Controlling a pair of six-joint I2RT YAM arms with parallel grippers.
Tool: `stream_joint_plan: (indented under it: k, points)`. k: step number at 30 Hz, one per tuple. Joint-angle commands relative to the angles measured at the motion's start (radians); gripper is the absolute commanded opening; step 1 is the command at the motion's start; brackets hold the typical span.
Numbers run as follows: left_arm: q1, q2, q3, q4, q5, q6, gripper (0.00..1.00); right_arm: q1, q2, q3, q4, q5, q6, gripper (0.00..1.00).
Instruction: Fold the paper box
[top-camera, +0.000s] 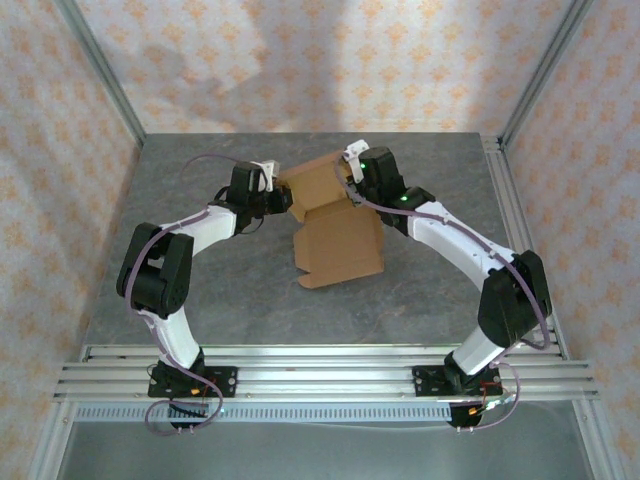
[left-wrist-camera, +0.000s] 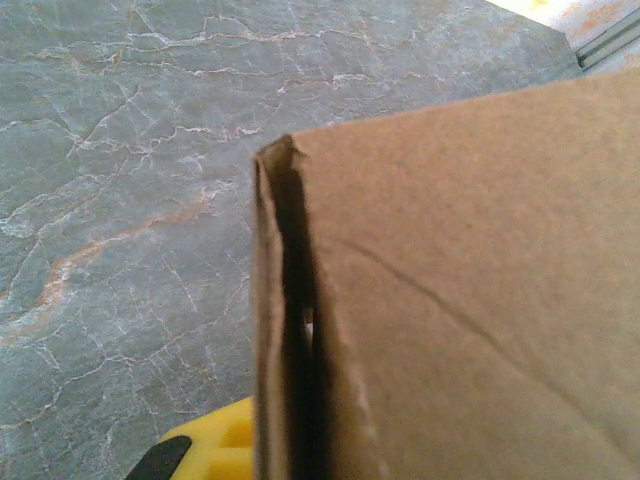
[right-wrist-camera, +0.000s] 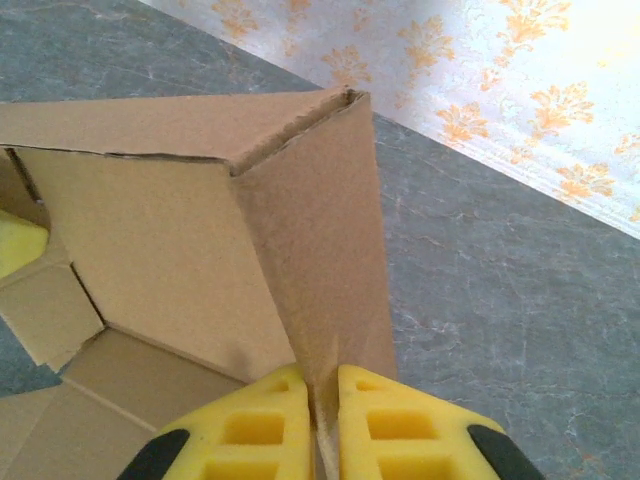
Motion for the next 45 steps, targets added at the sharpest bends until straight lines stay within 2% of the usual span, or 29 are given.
stream_joint_plan:
  k: [1, 8, 15, 20, 23, 29, 37, 41, 45]
  points:
    - [-0.022, -0.008, 0.035, 0.028, 0.048, -0.009, 0.00, 0.007, 0.021, 0.023, 0.007, 0.034, 0.010, 0.13]
    - [-0.028, -0.011, 0.036, 0.027, 0.052, -0.009, 0.00, 0.007, 0.051, 0.050, -0.002, 0.036, 0.022, 0.23]
    - [-0.036, -0.011, 0.038, 0.029, 0.053, -0.012, 0.00, 0.007, 0.064, 0.063, 0.002, 0.077, 0.017, 0.17]
    - [-0.037, -0.011, 0.038, 0.029, 0.052, -0.011, 0.00, 0.007, 0.064, 0.061, 0.006, 0.124, 0.018, 0.08]
    - [-0.039, -0.009, 0.039, 0.030, 0.054, -0.014, 0.00, 0.007, 0.064, 0.059, 0.009, 0.128, 0.017, 0.08]
    - [-0.042, -0.007, 0.041, 0.029, 0.058, -0.009, 0.00, 0.007, 0.103, 0.087, -0.006, 0.137, 0.013, 0.19]
    - [-0.043, -0.014, 0.033, 0.027, 0.054, -0.005, 0.00, 0.007, 0.124, 0.110, -0.009, 0.157, 0.005, 0.19]
    - [-0.043, -0.015, 0.035, 0.029, 0.054, -0.007, 0.00, 0.007, 0.132, 0.110, -0.014, 0.161, -0.004, 0.27]
    - [-0.043, -0.018, 0.033, 0.027, 0.054, -0.005, 0.00, 0.007, 0.138, 0.114, -0.015, 0.172, -0.014, 0.29]
